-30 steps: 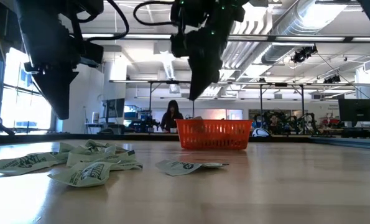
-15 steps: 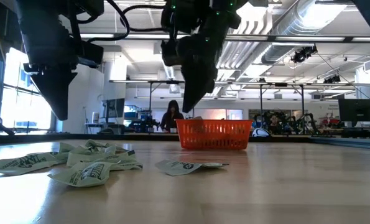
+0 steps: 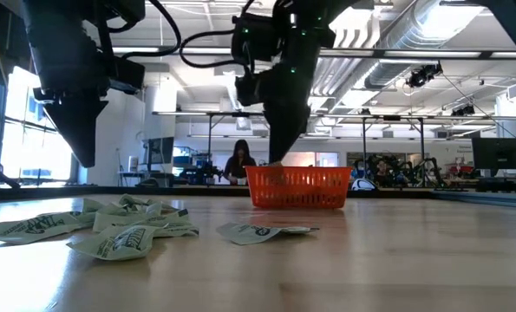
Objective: Pick and place Stevia / Truvia into bins
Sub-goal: Adjust the green stevia packets in the orange basket
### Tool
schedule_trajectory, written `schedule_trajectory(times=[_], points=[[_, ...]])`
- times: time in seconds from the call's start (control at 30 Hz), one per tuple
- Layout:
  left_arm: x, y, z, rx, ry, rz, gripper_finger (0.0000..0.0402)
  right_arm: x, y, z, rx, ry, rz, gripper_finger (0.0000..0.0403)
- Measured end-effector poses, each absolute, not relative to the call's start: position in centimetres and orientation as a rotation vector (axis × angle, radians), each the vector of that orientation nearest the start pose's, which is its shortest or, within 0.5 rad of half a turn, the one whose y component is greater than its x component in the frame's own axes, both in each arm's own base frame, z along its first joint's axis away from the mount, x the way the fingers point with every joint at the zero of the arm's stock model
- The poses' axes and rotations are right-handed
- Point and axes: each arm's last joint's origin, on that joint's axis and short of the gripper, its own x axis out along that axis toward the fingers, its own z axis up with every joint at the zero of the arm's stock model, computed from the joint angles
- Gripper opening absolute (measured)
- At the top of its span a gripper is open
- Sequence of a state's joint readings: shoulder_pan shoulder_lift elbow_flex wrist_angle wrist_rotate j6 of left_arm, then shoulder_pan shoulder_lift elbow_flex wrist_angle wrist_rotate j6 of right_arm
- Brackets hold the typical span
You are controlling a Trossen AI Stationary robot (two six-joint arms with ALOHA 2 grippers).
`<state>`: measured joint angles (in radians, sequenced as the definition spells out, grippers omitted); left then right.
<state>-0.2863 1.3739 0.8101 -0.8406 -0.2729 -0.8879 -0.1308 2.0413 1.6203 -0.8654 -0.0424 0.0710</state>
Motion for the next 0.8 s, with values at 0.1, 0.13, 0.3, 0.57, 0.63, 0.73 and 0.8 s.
schedule_trajectory(times=[0.1, 0.13, 0.3, 0.57, 0.63, 0.73, 0.8], points=[[21.6, -5.6, 18.8, -0.362, 1.223, 0.569, 0.0191, 41.3, -4.8, 19.9, 0.186, 1.281, -0.095, 0.0002], [21.6, -5.6, 18.8, -0.362, 1.223, 0.569, 0.0191, 41.3, -4.8, 19.8, 0.197, 1.285, -0.085, 0.0002], [21.6, -5.5, 18.8, -0.360, 1.227, 0.572, 0.0191, 41.5, -4.5, 19.3, 0.214, 1.295, -0.046, 0.0002], [21.5, -5.5, 18.8, -0.354, 1.236, 0.576, 0.0191, 41.8, -5.0, 18.1, 0.191, 1.309, -0.076, 0.0003], [21.4, -5.5, 18.8, -0.351, 1.242, 0.580, 0.0191, 41.9, -5.0, 17.9, 0.192, 1.313, -0.071, 0.0003], [21.4, -5.5, 18.7, -0.354, 1.244, 0.585, 0.0191, 41.7, -4.9, 18.0, 0.196, 1.325, -0.044, 0.0003], [21.4, -5.5, 18.8, -0.354, 1.244, 0.585, 0.0191, 41.2, -4.8, 18.1, 0.209, 1.372, -0.013, 0.0002]])
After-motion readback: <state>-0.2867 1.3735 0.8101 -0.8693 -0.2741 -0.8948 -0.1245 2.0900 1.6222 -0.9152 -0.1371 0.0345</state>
